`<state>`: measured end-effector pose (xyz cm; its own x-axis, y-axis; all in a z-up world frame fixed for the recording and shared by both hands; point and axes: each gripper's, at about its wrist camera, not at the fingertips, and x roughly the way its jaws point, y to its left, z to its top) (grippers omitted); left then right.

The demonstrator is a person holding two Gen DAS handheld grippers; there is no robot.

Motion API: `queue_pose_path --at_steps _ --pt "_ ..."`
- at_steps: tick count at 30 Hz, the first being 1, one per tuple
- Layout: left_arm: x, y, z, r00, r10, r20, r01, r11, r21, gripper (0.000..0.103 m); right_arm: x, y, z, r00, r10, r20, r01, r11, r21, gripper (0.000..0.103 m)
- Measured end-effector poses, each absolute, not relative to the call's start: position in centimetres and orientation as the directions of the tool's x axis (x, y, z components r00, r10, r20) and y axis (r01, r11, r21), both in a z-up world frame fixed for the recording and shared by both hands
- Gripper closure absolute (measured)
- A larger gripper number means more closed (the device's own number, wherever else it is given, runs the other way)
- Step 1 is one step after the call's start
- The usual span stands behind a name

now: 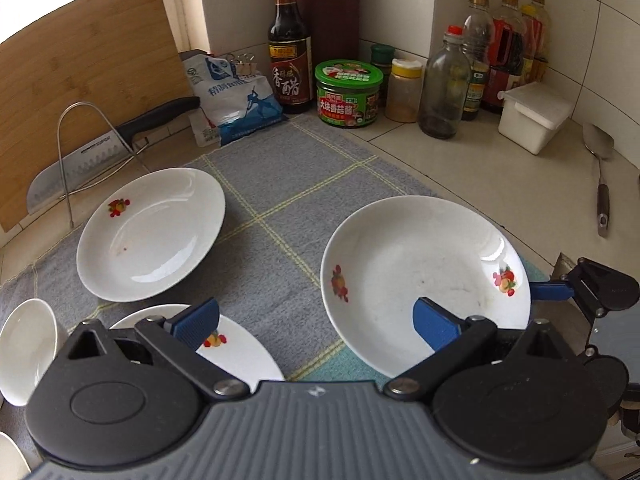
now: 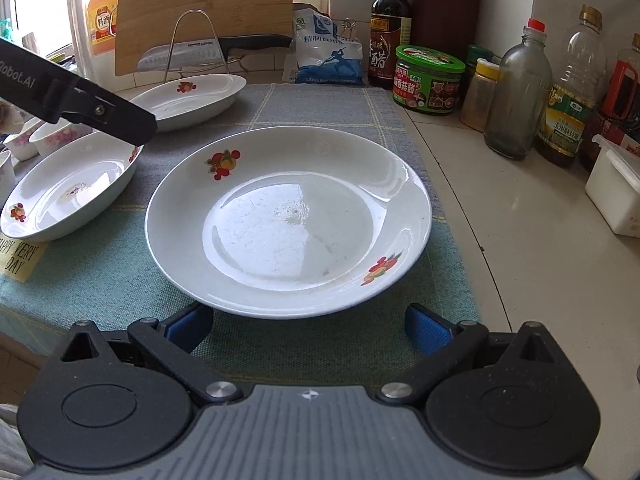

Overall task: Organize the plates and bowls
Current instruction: 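Reach the left tool to the stained white plate's rim and grasp it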

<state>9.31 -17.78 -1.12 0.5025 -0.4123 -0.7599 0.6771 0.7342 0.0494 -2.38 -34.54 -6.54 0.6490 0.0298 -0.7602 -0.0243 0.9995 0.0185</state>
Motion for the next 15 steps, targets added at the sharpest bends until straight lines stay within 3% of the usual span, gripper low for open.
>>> queue_pose_path --at_steps 11,15 --pt "12.6 -23.5 -4.1 0.385 -0.398 -0.833 0.77 0.635 0.053 0.001 -1.4 -35.3 -6.7 0.633 0.111 -0.766 -0.172 0.985 0.001 0.0" --pt "14.1 -24.6 -5.2 0.324 -0.406 -0.854 0.784 0.621 0.002 0.001 -1.2 -35.3 -6.7 0.628 0.11 -0.771 -0.171 0.985 0.001 0.0"
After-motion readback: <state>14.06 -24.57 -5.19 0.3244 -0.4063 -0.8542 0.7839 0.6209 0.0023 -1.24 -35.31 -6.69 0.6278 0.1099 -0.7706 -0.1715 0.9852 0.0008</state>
